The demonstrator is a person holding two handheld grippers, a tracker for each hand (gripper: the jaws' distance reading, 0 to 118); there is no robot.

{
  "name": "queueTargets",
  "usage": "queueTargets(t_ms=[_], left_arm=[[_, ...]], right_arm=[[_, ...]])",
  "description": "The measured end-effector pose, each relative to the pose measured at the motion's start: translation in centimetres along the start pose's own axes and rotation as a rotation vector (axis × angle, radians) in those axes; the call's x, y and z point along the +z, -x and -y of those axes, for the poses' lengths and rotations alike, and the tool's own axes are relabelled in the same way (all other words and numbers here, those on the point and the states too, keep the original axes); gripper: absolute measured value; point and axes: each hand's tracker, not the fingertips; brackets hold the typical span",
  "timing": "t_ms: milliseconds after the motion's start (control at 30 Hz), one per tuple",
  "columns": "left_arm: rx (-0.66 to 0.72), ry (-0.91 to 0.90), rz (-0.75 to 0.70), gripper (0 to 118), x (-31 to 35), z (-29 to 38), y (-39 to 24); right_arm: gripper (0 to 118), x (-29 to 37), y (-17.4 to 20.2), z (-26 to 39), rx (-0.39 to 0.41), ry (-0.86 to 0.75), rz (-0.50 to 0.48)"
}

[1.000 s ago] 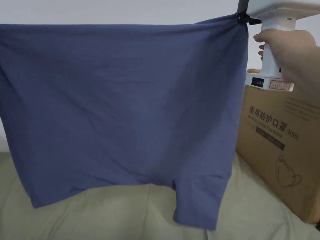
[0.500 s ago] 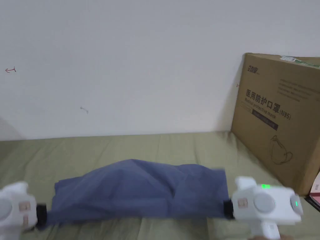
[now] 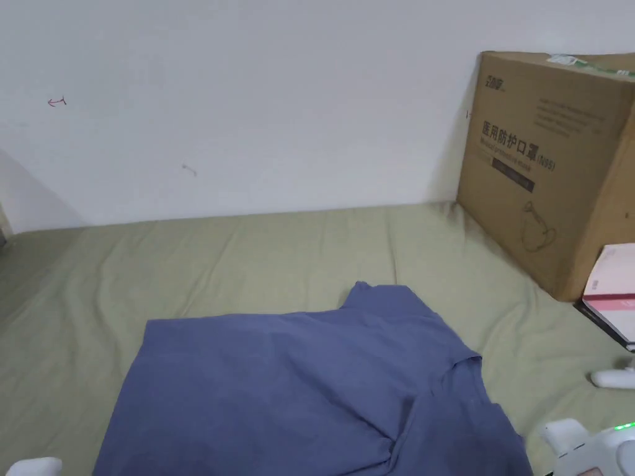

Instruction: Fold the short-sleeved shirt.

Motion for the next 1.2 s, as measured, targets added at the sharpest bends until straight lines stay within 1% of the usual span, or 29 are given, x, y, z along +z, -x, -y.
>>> queueTargets(t_ms=[100,167,333,433,500,533,567,600,633,667,700,800,867,900,933,967,1000,1067,1100,1133,1167,1200], left_arm=[[-0.040,0.034,0.005,2,1.8,2.1,0.0],[-0.090,0.051,-0.009,2,2.7,3.1,-0.3],[-0.139,0.096,-0.009,2,3.3,4.8,-1.2],[-0.146,0.118,-0.010,2,3.1,5.3,-1.8],[-0.152,0.125,-0.014,4,2.7,5.6,-1.8],[-0.155,0.126,-0.015,14,2.6,5.7,-1.7],[-0.149,0.132,-0.002,40,2.5,5.7,-1.5],[-0.133,0.153,0.006,82,2.3,5.9,-1.3],[-0.108,0.176,0.026,102,2.3,6.3,-1.1],[-0.094,0.165,0.029,105,2.5,6.5,-1.0],[-0.081,0.142,0.031,103,2.9,6.7,-0.9],[-0.004,0.084,0.102,103,4.8,6.7,-1.2],[0.013,0.005,0.119,103,6.7,5.8,-1.9],[0.001,-0.050,0.106,103,7.9,5.3,-2.5],[-0.011,-0.117,0.112,103,9.2,4.8,-3.2],[-0.008,-0.188,0.122,103,10.4,4.4,-4.0],[0.000,-0.252,0.121,103,11.5,3.9,-4.8],[0.004,-0.412,0.096,97,13.7,3.6,-6.7],[0.006,-0.501,0.088,95,14.7,3.8,-7.7],[0.011,-0.581,0.087,95,15.6,4.2,-8.6],[0.014,-0.672,0.093,85,16.3,4.5,-9.3],[0.020,-0.748,0.102,66,17.0,5.0,-10.2]], right_arm=[[4,1.2,0.6,2.1,0.029,0.030,-0.005],[4,1.8,1.0,3.3,0.046,0.056,-0.005],[4,1.4,1.6,5.3,0.057,0.138,0.016],[4,0.8,1.3,5.9,0.017,0.161,0.022],[4,0.7,1.0,6.0,-0.008,0.147,0.012],[4,0.6,0.8,6.1,-0.022,0.137,0.010],[7,0.6,0.6,6.2,-0.047,0.119,0.007],[26,0.6,0.4,6.4,-0.086,0.101,0.016],[59,0.7,0.2,6.5,-0.120,0.092,0.029],[87,0.8,0.0,6.8,-0.144,0.086,0.037],[98,1.0,-0.1,7.0,-0.150,0.082,0.037],[98,2.1,-0.3,7.0,-0.187,0.051,-0.005],[98,3.3,0.4,6.8,-0.173,0.011,0.007],[98,4.4,1.4,6.3,-0.113,-0.052,0.041],[98,5.4,2.4,5.9,-0.072,-0.109,0.059],[98,6.4,3.2,5.6,-0.036,-0.161,0.071],[97,7.0,3.6,5.4,-0.009,-0.240,0.053],[91,10.0,6.1,5.2,0.005,-0.443,-0.022],[89,10.9,6.9,5.4,-0.017,-0.548,-0.049],[89,11.8,7.6,5.8,-0.037,-0.645,-0.077],[83,12.5,8.3,6.1,-0.054,-0.747,-0.115],[71,13.2,9.1,6.5,-0.077,-0.850,-0.139]])
